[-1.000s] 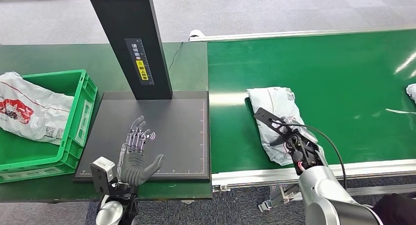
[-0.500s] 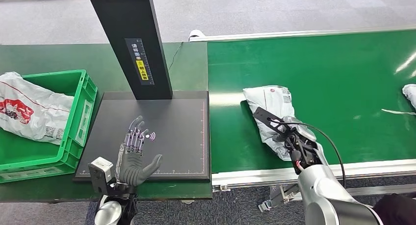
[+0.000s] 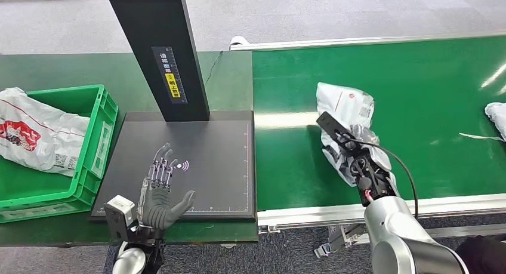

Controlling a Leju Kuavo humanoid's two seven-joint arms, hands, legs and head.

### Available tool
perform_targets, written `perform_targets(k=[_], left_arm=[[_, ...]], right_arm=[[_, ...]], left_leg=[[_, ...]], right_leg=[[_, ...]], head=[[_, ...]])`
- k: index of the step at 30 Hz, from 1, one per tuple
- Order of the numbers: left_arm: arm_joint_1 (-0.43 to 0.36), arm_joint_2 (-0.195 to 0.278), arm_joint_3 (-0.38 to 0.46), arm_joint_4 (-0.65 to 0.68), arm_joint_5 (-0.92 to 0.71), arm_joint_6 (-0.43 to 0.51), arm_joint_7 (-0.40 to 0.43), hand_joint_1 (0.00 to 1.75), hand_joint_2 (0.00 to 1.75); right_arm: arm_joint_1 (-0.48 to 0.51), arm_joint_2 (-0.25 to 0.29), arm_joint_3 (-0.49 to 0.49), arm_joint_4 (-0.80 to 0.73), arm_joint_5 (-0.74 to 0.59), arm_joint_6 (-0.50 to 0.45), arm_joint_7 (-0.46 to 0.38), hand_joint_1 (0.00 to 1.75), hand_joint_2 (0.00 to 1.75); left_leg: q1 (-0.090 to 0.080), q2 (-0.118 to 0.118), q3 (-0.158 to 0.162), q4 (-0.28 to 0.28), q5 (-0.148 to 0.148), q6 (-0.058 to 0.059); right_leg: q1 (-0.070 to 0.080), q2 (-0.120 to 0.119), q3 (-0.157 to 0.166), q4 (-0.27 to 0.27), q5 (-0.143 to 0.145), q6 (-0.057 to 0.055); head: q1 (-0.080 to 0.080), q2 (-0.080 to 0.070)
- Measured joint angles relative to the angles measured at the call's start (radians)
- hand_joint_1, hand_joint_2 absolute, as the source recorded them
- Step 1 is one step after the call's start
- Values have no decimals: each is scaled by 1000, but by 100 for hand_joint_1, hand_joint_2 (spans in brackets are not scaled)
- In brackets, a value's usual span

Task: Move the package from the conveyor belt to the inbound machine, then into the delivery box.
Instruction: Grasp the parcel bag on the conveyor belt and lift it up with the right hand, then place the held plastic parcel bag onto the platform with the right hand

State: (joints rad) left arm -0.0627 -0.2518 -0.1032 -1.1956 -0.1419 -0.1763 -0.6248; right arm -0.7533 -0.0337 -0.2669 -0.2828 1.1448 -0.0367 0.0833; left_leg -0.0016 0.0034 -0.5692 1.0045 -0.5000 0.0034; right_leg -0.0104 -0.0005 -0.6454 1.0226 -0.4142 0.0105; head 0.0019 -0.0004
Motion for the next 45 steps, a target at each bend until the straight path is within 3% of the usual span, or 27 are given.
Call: perform_targets(k=[4, 12, 19, 23, 26, 32, 38, 42, 45], left_arm=[[20, 0, 0, -23, -6, 8, -6, 0, 175], [45, 0, -2, -55, -21, 29, -11, 0, 175], [48, 0, -3, -61, -23, 33, -12, 0, 175], [49, 0, -4, -61, -24, 39, -15, 0, 175], [47, 0, -3, -61, -26, 37, -22, 0, 175], [42, 0, 0, -60, -35, 26, -30, 0, 175], [43, 0, 0, -60, -36, 25, -30, 0, 175], [44, 0, -8, -60, -36, 26, -23, 0, 175], [44, 1, -9, -60, -35, 28, -17, 0, 175]], right_arm=[[-31, 4, -68, -23, -113, -108, -181, 175, 175], [-59, 31, -159, -102, -336, -126, -528, 175, 175], [-61, 59, -167, -167, -403, -117, -574, 175, 175], [-53, 81, -148, -205, -451, -24, -644, 175, 175], [-14, 129, -36, -251, -377, 74, -688, 175, 175], [78, 249, 322, -255, -305, 173, -719, 175, 175], [90, 272, 416, -246, -317, 201, -722, 175, 175], [106, 295, 640, -223, -398, 214, -659, 175, 175], [104, 292, 690, -211, -409, 201, -629, 175, 175]], left_leg=[[0, 0, 0, 0, 0, 0], [0, 0, 0, 0, 0, 0], [0, -1, 0, 0, 0, 0], [0, 0, 0, 0, 0, 0], [2, 5, 1, -1, -1, -2], [4, 1, 0, -1, 1, -6], [5, 1, 0, -1, 1, -6], [4, 1, 0, 0, 1, -6], [4, 1, 0, 0, 1, -6]], right_leg=[[0, 0, 0, 0, 0, 0], [0, 0, 0, 0, 0, 0], [0, 0, 0, 0, 0, 0], [0, 0, 0, 0, 0, 0], [1, 3, 0, 0, 0, -1], [5, 1, -2, 1, -1, -4], [5, 0, -2, 1, -2, -4], [4, 0, -1, 1, -1, -4], [4, 0, -2, 1, -1, -4]], head=[[0, 0], [0, 0], [0, 0], [0, 0], [0, 0], [0, 0], [0, 0], [0, 0], [0, 0]])
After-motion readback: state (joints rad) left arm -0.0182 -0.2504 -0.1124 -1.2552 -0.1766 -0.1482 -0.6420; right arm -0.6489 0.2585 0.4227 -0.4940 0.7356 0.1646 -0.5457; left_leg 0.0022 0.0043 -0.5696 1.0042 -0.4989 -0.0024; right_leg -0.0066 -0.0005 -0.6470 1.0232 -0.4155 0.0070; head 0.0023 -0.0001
